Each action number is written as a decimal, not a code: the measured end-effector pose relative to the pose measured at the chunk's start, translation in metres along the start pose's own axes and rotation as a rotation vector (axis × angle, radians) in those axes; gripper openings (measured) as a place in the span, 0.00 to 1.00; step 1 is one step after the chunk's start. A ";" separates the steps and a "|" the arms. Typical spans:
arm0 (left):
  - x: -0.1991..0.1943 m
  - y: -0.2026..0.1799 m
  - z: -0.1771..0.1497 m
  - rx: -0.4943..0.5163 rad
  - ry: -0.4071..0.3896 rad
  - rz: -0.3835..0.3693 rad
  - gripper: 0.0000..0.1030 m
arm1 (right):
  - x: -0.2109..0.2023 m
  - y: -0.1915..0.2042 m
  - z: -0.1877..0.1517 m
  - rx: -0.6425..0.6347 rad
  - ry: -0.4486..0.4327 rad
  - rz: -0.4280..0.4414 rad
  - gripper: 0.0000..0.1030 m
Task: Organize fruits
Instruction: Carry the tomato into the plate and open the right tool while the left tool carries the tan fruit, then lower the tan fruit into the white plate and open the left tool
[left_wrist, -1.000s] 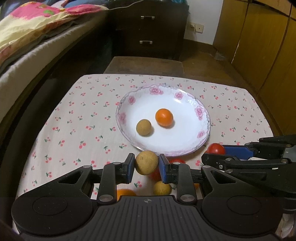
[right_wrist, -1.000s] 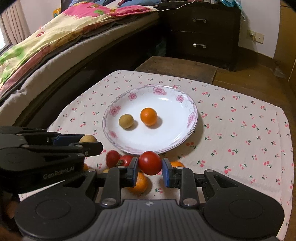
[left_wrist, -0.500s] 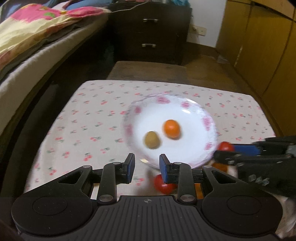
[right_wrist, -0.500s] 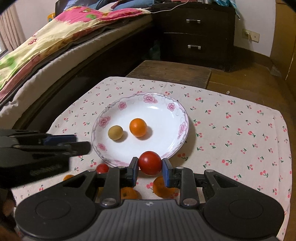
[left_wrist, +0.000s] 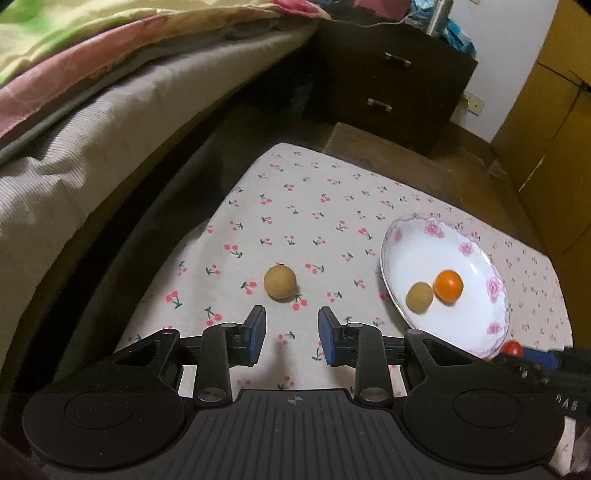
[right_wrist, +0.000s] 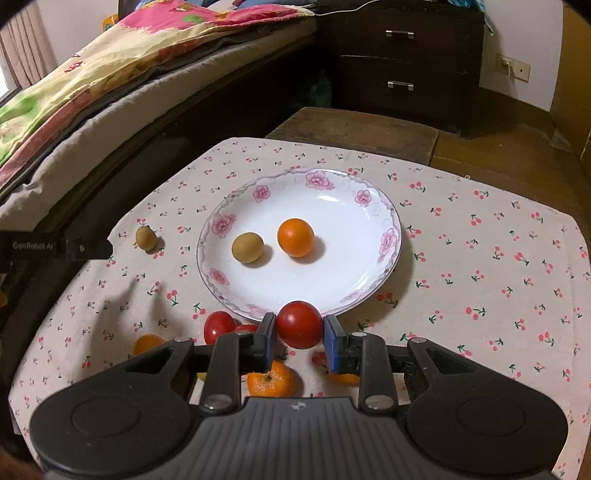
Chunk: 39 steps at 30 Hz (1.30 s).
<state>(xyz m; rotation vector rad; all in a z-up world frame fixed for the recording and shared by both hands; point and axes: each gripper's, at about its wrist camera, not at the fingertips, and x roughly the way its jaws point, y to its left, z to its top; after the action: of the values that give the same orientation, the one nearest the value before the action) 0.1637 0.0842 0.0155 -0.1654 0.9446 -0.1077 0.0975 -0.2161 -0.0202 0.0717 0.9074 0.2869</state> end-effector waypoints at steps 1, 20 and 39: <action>-0.002 0.002 0.002 -0.004 -0.005 -0.002 0.37 | 0.000 0.000 0.000 -0.001 0.000 0.002 0.28; 0.040 -0.001 0.029 0.004 0.013 0.056 0.38 | 0.010 -0.004 0.003 0.012 0.010 -0.001 0.28; 0.089 -0.025 0.040 0.031 0.067 0.096 0.38 | 0.014 -0.012 0.019 0.028 -0.009 -0.002 0.28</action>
<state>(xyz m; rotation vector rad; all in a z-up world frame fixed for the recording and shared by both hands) 0.2475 0.0485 -0.0281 -0.0876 1.0158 -0.0396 0.1231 -0.2231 -0.0216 0.0978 0.9027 0.2713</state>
